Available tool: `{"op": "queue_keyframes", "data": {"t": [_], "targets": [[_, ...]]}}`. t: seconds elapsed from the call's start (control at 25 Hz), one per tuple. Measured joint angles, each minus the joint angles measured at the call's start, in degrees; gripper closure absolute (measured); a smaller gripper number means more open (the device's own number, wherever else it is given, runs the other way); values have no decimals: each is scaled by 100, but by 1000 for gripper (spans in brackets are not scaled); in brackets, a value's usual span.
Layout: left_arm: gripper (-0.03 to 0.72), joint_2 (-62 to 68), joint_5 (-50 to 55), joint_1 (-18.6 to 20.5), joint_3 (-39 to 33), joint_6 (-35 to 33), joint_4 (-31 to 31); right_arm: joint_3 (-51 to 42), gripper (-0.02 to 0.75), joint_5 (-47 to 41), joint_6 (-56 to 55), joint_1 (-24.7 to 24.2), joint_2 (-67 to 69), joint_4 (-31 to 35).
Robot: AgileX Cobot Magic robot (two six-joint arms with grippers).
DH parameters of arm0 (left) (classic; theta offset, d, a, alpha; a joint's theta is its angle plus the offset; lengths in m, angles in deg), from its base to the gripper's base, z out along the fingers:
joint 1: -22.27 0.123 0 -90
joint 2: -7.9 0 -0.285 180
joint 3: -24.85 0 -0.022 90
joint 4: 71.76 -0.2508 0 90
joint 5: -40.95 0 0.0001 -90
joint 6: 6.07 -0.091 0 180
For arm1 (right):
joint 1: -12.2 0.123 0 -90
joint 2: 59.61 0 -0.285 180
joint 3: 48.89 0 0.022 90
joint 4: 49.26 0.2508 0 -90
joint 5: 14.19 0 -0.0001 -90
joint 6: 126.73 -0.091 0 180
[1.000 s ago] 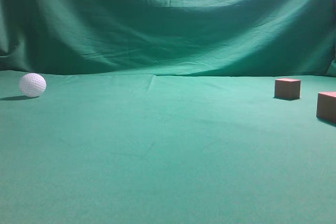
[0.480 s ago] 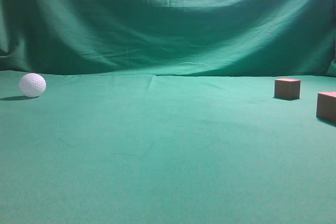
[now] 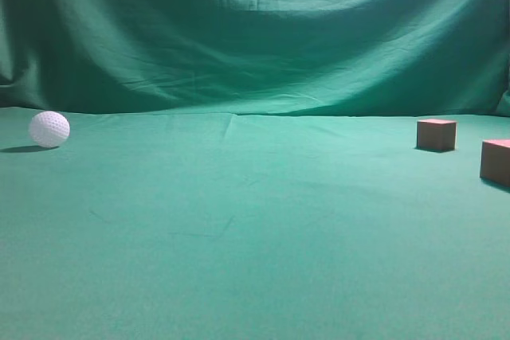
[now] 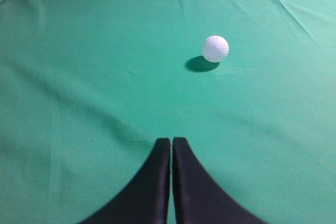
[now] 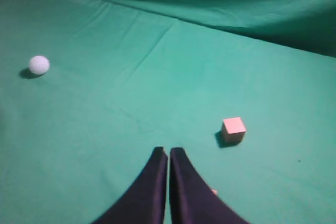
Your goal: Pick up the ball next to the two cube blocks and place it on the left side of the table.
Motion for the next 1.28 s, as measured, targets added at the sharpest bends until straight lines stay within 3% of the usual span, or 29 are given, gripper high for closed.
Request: {"op": "queue_keyframes", "data": {"t": [0.28, 0.44, 0.72, 1.28], "targets": [[688, 0, 0, 0, 0, 0, 0, -1963, 738, 891, 0, -1379, -1765, -38], [688, 0, 0, 0, 0, 0, 0, -2759, 738, 942, 0, -1763, -2710, -152], [688, 0, 0, 0, 0, 0, 0, -3584, 738, 1041, -50, -1921, -3110, -241], [688, 0, 0, 0, 0, 0, 0, -3587, 738, 1027, -447, -1957, -3110, -369]]}}
